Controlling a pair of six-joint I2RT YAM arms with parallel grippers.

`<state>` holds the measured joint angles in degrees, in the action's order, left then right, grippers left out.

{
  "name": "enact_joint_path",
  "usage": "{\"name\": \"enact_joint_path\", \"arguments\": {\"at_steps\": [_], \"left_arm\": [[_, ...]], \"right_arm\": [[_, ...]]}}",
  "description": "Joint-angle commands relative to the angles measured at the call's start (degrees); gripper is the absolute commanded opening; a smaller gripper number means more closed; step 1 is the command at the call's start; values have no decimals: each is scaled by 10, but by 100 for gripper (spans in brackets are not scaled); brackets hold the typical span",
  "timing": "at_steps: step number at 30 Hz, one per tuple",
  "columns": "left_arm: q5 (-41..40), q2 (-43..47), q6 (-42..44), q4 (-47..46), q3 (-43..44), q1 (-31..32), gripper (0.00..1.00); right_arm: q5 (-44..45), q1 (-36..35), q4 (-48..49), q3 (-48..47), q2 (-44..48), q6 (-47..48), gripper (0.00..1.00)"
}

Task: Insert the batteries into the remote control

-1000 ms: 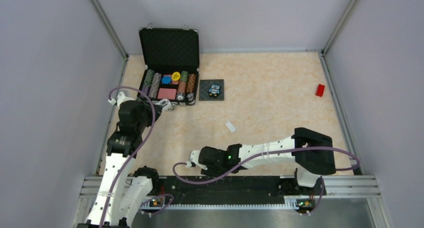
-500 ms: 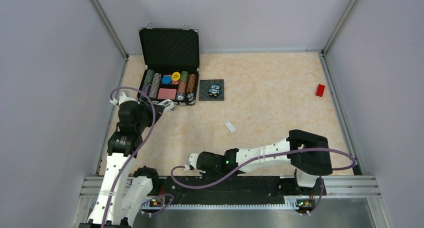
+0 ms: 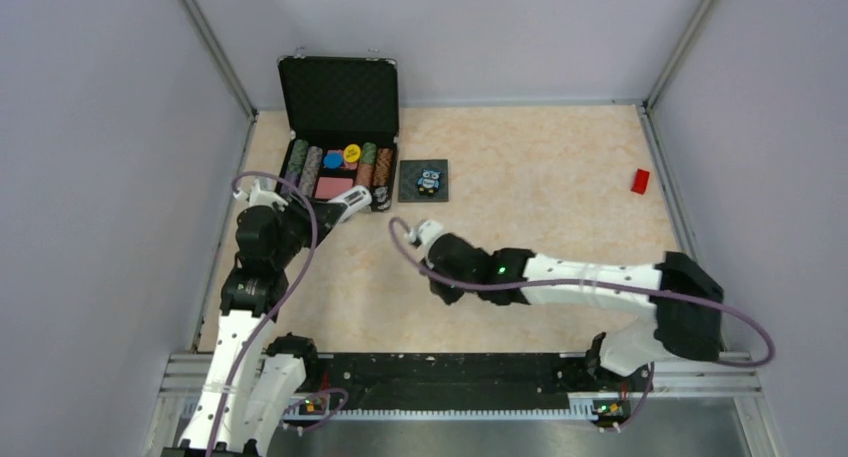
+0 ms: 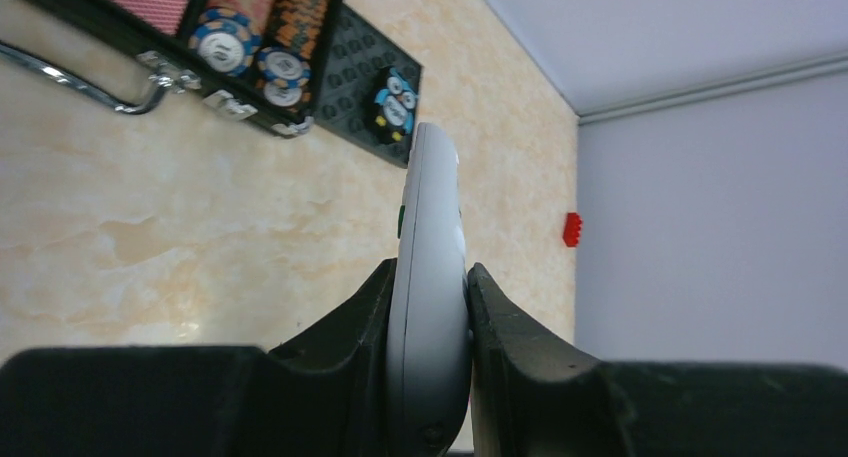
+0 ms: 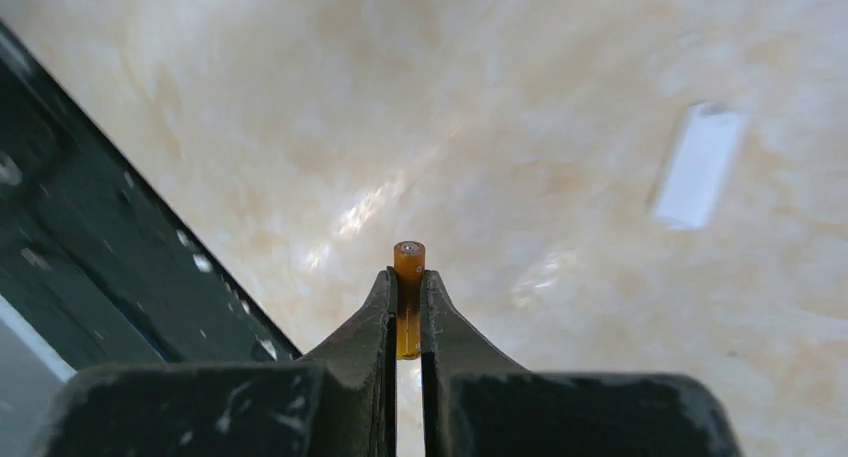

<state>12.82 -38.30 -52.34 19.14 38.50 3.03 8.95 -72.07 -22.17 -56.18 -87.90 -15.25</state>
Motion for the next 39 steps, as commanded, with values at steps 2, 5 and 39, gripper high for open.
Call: {"name": "enact_joint_path", "arguments": {"at_steps": [2, 5, 39], "left_arm": [[109, 10, -71, -180, -29, -3, 0], [154, 6, -135, -262, -52, -1, 0], [88, 93, -443, -400, -80, 13, 0]], "right_arm": [[54, 79, 103, -15, 163, -133, 0], [119, 86, 173, -22, 201, -176, 0], [113, 63, 486, -235, 20, -59, 1]]}}
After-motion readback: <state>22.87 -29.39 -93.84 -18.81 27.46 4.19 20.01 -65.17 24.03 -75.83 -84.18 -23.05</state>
